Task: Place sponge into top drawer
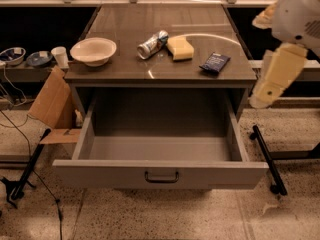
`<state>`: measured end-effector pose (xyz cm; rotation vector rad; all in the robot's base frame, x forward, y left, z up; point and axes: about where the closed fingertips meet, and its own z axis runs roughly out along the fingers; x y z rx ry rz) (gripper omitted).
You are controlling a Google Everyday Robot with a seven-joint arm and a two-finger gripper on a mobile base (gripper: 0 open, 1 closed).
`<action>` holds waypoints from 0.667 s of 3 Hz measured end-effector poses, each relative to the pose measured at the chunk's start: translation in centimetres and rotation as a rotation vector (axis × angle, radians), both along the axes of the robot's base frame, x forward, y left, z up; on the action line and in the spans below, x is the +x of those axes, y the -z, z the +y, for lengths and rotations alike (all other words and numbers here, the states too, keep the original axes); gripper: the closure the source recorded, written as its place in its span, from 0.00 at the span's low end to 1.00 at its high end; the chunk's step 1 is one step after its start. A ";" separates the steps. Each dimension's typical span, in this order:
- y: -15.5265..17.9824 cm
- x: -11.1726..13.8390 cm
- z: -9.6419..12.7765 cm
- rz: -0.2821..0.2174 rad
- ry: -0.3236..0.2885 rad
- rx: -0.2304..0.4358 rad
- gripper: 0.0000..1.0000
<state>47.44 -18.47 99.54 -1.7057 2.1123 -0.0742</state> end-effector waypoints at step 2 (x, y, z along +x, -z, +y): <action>-0.7 9.4 5.3 -0.020 0.140 0.191 0.00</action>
Offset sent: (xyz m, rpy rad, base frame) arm 0.1498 0.0758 0.0055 0.3156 -0.0084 -0.2792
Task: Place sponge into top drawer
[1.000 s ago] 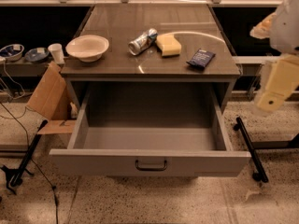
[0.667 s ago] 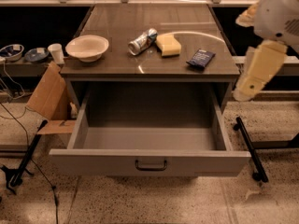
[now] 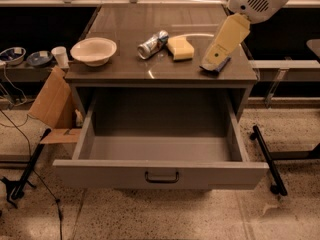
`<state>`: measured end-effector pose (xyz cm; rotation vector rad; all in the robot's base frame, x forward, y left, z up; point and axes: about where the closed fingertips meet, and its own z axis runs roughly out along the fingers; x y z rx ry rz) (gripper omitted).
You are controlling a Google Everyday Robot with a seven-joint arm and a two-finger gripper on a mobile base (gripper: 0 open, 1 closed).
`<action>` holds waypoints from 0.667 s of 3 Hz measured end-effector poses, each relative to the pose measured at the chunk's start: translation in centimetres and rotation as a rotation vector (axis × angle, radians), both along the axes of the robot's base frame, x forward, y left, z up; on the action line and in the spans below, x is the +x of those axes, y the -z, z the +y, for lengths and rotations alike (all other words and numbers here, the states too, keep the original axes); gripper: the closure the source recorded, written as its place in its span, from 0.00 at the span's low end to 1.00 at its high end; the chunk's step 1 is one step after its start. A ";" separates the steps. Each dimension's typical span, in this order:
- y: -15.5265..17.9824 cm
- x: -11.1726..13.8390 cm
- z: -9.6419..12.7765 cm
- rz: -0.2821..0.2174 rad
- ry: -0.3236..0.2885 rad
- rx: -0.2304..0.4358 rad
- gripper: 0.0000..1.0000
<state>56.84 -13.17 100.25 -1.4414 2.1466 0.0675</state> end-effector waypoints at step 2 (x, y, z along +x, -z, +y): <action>0.8 0.4 0.7 -0.004 0.050 0.012 0.00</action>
Offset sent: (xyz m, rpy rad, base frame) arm 0.0114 0.0173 -0.0214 0.0333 -0.0079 -0.1385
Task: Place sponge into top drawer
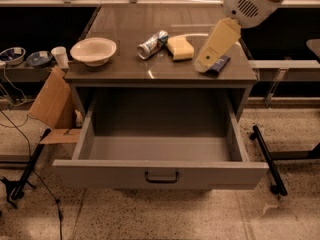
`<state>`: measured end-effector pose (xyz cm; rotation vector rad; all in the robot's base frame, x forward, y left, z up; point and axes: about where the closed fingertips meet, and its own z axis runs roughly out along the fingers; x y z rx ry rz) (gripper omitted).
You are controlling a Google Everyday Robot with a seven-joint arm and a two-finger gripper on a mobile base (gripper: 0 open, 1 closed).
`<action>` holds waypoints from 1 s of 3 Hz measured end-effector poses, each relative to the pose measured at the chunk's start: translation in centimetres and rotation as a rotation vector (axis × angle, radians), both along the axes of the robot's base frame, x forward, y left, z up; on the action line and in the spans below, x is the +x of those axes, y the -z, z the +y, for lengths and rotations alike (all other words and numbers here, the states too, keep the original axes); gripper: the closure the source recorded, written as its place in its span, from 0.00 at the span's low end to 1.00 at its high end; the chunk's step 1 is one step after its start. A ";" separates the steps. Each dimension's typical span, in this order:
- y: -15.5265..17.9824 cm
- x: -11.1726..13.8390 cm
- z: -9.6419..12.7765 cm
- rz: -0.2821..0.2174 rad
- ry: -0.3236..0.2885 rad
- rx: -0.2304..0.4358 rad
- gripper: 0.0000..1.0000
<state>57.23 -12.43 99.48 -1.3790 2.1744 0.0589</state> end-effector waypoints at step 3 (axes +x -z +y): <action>6.3 5.2 1.8 -0.044 0.370 0.172 0.00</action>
Offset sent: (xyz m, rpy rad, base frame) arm 0.0564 0.0221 -0.0761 0.2192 -0.0529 -0.4542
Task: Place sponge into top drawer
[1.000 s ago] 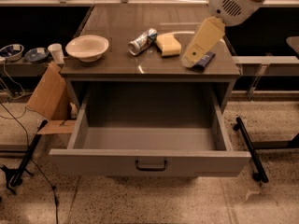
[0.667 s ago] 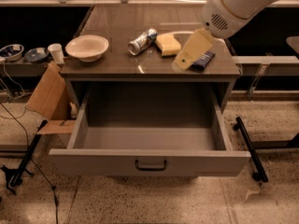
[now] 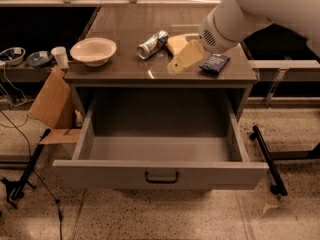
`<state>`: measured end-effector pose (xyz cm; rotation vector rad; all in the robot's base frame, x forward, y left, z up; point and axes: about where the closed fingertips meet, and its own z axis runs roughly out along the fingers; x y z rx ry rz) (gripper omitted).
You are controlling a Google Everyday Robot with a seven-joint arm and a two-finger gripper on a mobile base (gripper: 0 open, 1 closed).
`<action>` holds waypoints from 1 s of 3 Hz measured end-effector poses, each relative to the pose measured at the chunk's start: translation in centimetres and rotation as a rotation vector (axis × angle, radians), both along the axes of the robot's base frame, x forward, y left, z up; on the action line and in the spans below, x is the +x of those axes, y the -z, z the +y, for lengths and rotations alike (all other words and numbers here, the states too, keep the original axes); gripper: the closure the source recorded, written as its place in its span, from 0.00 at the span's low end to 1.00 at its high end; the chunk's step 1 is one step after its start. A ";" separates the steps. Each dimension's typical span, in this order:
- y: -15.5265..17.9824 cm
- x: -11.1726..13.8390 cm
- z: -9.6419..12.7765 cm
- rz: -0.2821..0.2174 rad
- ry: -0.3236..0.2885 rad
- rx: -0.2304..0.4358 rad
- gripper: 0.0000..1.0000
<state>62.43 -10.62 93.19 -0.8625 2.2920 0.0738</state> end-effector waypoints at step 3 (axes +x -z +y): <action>-0.3 0.5 0.3 -0.020 0.044 0.027 0.00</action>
Offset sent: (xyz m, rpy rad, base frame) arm 0.0020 0.0008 0.0021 0.0288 0.0002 -0.0374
